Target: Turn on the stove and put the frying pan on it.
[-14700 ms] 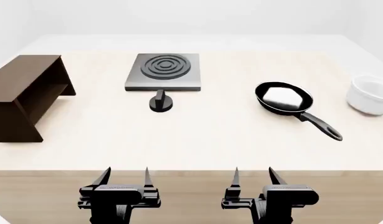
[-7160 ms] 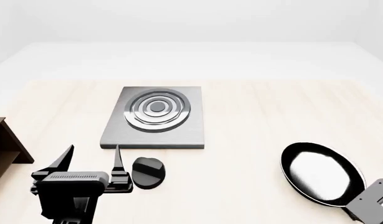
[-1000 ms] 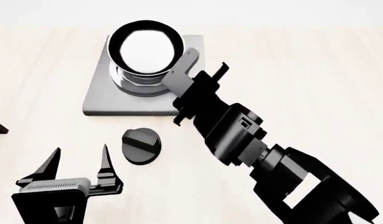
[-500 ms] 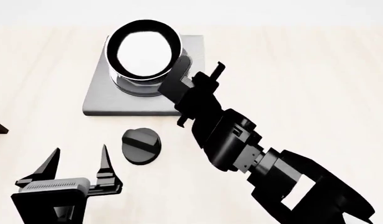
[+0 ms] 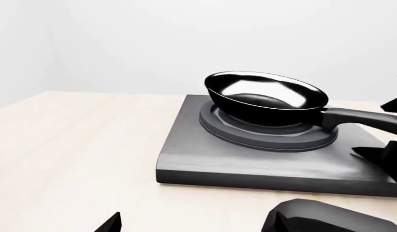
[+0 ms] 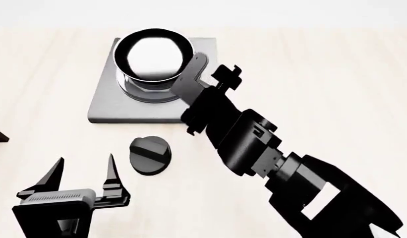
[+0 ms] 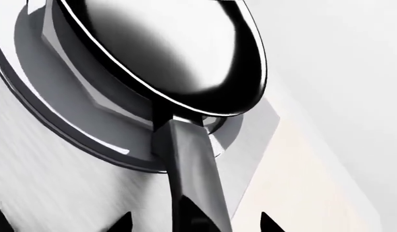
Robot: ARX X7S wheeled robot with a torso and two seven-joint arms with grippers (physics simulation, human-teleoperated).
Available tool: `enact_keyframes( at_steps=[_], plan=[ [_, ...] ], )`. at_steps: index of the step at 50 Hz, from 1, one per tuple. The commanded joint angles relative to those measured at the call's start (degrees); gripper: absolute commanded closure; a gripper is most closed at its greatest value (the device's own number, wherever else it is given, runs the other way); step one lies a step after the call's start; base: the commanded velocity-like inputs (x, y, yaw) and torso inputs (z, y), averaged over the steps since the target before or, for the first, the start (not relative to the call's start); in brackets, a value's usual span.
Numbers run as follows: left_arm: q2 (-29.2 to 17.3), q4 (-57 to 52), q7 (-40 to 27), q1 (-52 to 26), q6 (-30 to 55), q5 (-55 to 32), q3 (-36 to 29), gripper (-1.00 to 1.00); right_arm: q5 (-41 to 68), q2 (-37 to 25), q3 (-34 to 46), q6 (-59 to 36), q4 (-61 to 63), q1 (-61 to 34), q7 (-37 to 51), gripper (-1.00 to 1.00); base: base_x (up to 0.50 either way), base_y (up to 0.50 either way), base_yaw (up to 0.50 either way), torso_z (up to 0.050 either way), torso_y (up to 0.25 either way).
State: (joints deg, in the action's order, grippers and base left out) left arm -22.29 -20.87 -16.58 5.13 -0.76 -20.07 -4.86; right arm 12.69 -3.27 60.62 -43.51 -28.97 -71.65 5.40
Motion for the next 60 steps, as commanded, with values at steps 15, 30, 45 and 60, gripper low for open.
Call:
enact_keyframes(
  at_steps=[15, 30, 45, 60],
  plan=[
    [-0.25, 0.18, -0.33, -0.07, -0.11, -0.11, -0.2, -1.0, 9.4, -4.39, -6.09, -4.96, 9.73, -0.6, -1.72, -1.0, 0.0, 0.0, 0.0, 0.0, 0.0],
    [-0.5, -0.29, -0.68, 0.0, 0.13, 0.31, -0.64, -1.0, 12.29, -11.67, -7.67, -10.8, 25.19, 0.31, -0.7, -1.0, 0.0, 0.0, 0.0, 0.0, 0.0],
    [-1.02, -1.69, -1.32, -0.03, 0.99, 0.05, -0.54, -1.0, 15.78, -21.92, -11.98, -15.95, 48.61, 5.46, 4.55, -1.0, 0.0, 0.0, 0.0, 0.0, 0.0],
    [-1.38, -3.92, -1.76, -0.38, 1.61, -0.22, -0.79, -1.0, 17.81, -32.8, -24.89, -6.34, 65.98, 21.88, 15.44, -1.0, 0.0, 0.0, 0.0, 0.0, 0.0]
  ],
)
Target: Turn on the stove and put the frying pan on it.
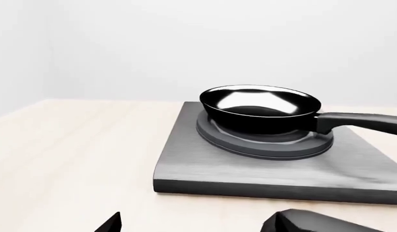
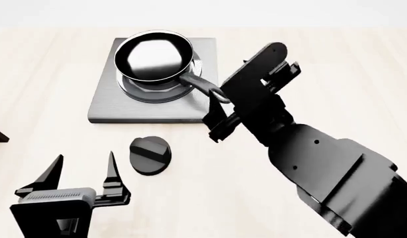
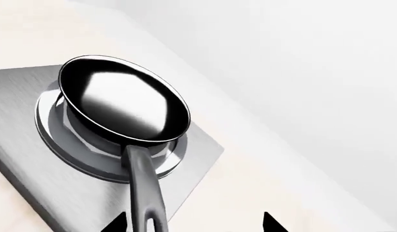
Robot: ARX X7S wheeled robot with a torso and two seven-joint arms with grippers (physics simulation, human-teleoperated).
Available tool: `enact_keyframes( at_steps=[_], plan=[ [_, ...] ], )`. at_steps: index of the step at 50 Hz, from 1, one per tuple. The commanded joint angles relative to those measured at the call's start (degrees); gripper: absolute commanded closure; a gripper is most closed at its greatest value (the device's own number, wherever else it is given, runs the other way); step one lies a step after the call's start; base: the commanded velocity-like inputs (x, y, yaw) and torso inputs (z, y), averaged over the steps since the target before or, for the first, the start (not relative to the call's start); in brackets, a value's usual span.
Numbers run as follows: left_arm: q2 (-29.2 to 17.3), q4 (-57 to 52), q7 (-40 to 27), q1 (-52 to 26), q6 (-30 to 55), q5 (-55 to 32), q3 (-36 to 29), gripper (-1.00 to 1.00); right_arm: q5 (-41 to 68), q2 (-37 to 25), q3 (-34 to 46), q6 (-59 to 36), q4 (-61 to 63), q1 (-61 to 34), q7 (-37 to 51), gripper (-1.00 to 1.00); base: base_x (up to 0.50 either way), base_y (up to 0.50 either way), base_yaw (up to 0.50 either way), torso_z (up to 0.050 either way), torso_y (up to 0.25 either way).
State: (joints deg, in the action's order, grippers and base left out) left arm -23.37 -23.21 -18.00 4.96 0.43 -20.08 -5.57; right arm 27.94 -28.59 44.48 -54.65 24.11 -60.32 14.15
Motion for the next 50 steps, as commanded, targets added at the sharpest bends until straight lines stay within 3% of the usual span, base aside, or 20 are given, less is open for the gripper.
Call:
enact_keyframes(
  at_steps=[1, 16, 25, 32, 38, 45, 50],
  plan=[
    [-0.31, -1.72, -0.41, -0.26, 0.48, -0.08, -0.15, -1.0, 3.01, -7.79, -9.67, 5.27, 13.49, 11.37, 7.15, -1.0, 0.0, 0.0, 0.0, 0.0, 0.0],
    [-1.34, -6.33, -0.89, -0.48, 0.31, 0.52, -0.1, -1.0, 9.74, -14.44, -30.3, 24.25, 23.32, 35.44, 14.61, -1.0, 0.0, 0.0, 0.0, 0.0, 0.0],
    [-1.74, -9.8, -2.05, -0.43, -1.58, 1.76, 1.39, -1.0, 5.34, -15.05, -38.64, 40.9, 23.25, 52.95, 13.55, -1.0, 0.0, 0.0, 0.0, 0.0, 0.0],
    [-2.95, -15.83, -3.39, 2.3, -4.69, 3.02, 4.71, -1.0, 2.78, -16.0, -44.05, 48.06, 25.17, 62.77, 13.14, -1.0, 0.0, 0.0, 0.0, 0.0, 0.0],
    [-2.29, -18.72, -4.6, 3.61, -9.71, 7.5, 6.67, -1.0, -1.04, -14.27, -49.6, 58.44, 26.38, 69.96, 11.52, -1.0, 0.0, 0.0, 0.0, 0.0, 0.0],
    [-0.32, -20.07, -6.6, 4.0, -16.52, 3.35, 11.63, -1.0, 2.51, -9.9, -55.07, 72.78, 23.67, 74.58, 7.12, -1.0, 0.0, 0.0, 0.0, 0.0, 0.0],
    [1.32, -20.94, -7.54, 4.55, -21.03, 4.73, 13.73, -1.0, 4.13, -8.64, -56.76, 77.85, 23.67, 75.65, 5.47, -1.0, 0.0, 0.0, 0.0, 0.0, 0.0]
  ],
)
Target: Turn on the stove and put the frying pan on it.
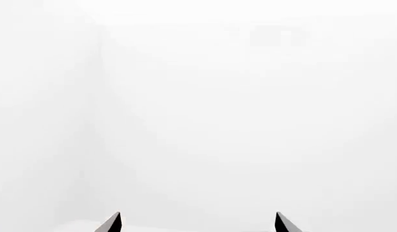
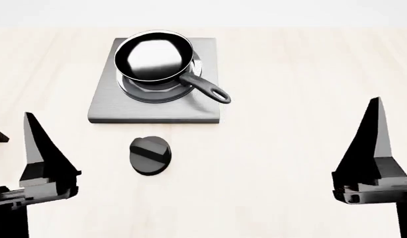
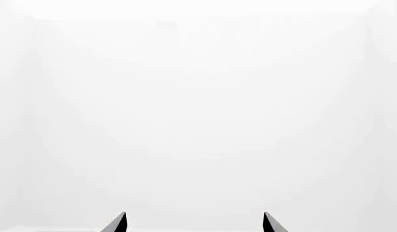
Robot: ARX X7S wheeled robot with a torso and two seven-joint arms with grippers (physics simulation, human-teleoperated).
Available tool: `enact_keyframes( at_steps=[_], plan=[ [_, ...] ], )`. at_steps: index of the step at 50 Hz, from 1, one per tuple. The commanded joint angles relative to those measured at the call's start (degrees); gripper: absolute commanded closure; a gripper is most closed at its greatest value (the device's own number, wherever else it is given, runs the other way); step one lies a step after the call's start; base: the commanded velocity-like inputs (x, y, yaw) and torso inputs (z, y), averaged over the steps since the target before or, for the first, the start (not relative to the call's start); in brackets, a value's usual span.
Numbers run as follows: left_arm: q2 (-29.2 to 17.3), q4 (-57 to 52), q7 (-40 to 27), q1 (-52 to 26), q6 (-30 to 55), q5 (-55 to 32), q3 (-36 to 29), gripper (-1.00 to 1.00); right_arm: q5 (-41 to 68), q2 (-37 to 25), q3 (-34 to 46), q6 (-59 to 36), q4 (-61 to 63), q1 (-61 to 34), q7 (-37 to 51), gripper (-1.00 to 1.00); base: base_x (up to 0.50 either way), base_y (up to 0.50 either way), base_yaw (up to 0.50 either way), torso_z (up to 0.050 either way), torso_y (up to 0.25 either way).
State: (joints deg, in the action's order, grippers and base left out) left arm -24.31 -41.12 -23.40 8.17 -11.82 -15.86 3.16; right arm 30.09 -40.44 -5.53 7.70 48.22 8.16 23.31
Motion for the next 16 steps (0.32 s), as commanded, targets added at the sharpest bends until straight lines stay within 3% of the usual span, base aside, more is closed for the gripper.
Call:
enact_keyframes(
  at_steps=[1, 16],
  plan=[
    [2.4, -3.18, -2.3, 1.34, -9.22, 0.45, 5.28, -1.0, 2.39, 3.21, -7.06, 15.79, -0.45, 7.37, -3.72, -1.0, 0.0, 0.0, 0.0, 0.0, 0.0],
    [4.07, -2.76, -2.75, 1.91, -15.09, 0.6, 7.12, -1.0, 3.29, 7.0, -9.14, 24.98, -2.39, 8.52, -7.28, -1.0, 0.0, 0.0, 0.0, 0.0, 0.0]
  ],
)
